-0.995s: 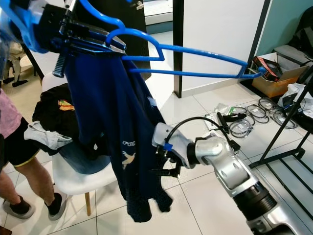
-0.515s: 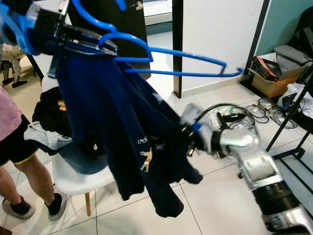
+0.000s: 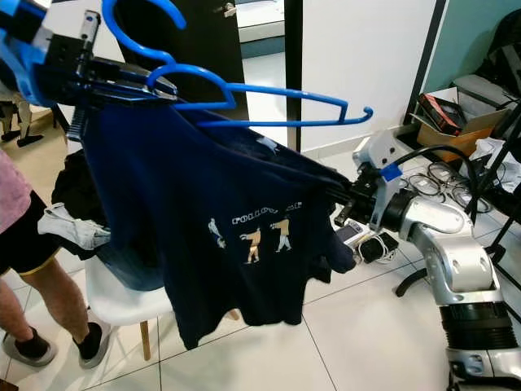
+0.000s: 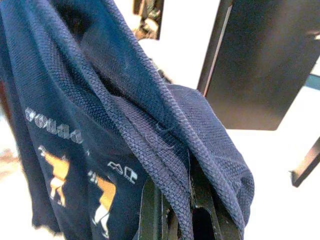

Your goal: Hang hanger

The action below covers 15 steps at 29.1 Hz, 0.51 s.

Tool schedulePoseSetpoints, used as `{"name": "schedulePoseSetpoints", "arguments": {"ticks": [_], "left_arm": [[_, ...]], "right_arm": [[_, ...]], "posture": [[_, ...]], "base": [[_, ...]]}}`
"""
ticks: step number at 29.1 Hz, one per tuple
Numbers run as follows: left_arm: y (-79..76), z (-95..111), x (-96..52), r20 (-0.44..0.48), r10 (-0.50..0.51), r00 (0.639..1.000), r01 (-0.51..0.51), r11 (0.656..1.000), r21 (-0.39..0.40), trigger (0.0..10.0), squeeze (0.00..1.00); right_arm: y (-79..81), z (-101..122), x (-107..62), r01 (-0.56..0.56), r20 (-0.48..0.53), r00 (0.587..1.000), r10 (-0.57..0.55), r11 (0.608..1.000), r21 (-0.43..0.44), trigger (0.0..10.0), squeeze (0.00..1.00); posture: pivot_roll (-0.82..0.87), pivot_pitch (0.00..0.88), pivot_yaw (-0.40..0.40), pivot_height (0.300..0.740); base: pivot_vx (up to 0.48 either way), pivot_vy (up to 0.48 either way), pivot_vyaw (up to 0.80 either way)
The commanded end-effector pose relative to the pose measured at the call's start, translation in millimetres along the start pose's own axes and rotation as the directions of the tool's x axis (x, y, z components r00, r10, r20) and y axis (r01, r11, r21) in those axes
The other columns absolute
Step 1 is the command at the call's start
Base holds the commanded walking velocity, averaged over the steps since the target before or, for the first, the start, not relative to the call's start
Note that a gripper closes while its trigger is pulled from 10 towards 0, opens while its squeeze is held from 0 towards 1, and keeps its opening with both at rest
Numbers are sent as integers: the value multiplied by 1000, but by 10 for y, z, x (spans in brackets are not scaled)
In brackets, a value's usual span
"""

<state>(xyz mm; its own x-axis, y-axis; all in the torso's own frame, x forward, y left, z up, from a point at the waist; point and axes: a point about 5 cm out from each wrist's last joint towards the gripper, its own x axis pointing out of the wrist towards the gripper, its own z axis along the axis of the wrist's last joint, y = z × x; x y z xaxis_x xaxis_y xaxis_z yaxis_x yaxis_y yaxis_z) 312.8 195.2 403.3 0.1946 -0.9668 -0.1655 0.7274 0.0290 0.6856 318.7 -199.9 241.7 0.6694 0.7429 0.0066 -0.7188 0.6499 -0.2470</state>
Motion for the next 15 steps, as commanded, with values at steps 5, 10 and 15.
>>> {"name": "schedulePoseSetpoints", "arguments": {"ticks": [5,10,15], "left_arm": [[-116,-63,-93,-36,-10,999,9,1000,-17,10000,0],[-194,-123,-58,-50,-46,998,44,998,-38,10000,0],[-266,-219,-39,-88,-63,994,59,997,-52,10000,0]], "right_arm": [[-134,250,-6,67,157,985,-67,998,5,0,0],[-142,289,-21,44,145,989,-40,999,-23,0,0],[-150,335,-50,15,129,992,-7,998,-59,0,0]], "posture": [[31,0,58,740],[30,12,53,740],[29,15,54,740]], "base": [[0,0,0],[0,0,0],[0,0,0]]}}
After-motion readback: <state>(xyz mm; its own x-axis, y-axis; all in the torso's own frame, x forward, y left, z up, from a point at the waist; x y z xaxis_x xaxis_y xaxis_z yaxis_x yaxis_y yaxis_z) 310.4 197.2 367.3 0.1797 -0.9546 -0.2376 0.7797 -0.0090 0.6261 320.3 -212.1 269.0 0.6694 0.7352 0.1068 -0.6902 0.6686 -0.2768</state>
